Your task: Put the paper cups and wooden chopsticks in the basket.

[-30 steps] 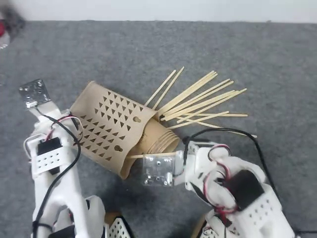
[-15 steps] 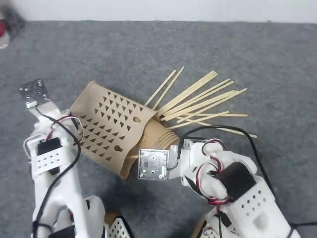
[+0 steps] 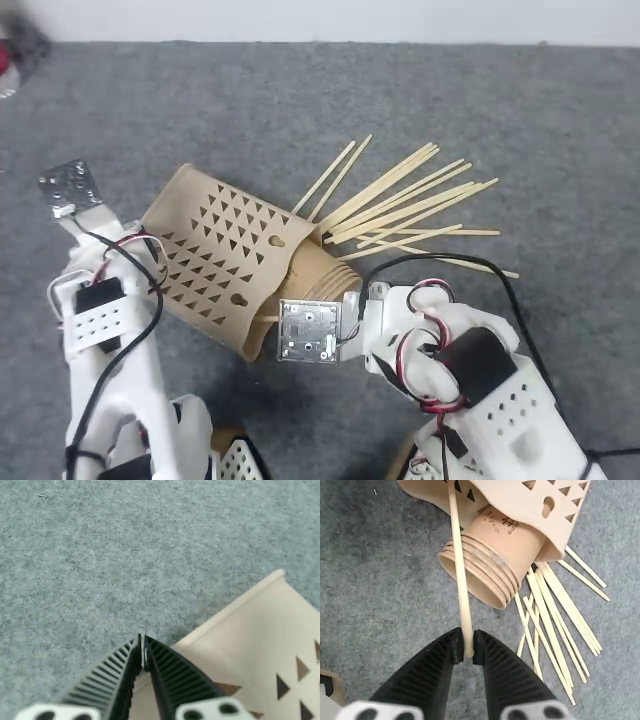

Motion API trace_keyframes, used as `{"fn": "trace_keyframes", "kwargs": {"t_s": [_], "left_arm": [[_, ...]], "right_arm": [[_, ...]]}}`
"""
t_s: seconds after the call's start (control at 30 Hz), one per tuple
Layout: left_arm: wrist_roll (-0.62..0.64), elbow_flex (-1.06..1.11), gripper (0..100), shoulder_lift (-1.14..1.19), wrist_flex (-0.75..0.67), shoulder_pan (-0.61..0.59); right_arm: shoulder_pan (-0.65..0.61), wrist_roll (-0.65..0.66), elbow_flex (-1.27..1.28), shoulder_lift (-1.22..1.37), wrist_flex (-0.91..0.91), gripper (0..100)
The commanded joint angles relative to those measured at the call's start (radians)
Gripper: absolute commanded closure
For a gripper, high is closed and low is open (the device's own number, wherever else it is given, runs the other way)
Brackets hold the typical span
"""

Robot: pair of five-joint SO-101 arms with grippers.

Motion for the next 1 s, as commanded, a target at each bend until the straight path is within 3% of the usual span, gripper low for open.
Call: {"fn": "trace_keyframes", "kwargs": {"t_s": [0.0,0.47,0.67,0.87,0.97], "left_arm": [[0.005,0.004,99,0.008,0.0,0.015],[0.005,0.013,99,0.008,-0.003,0.017],[0.005,0.015,99,0.008,-0.003,0.017],[0.005,0.015,99,0.008,-0.003,0.017],[0.005,0.015,99,0.008,-0.003,0.017]], "right_arm": [[0.019,0.018,-0.021,0.001,-0.012,99.0],[0.058,0.107,-0.47,0.001,0.337,99.0],[0.246,0.19,-0.552,0.001,0.34,99.0],[0.582,0.31,-0.554,0.001,0.231,99.0],[0.687,0.33,-0.554,0.001,0.171,99.0]]}}
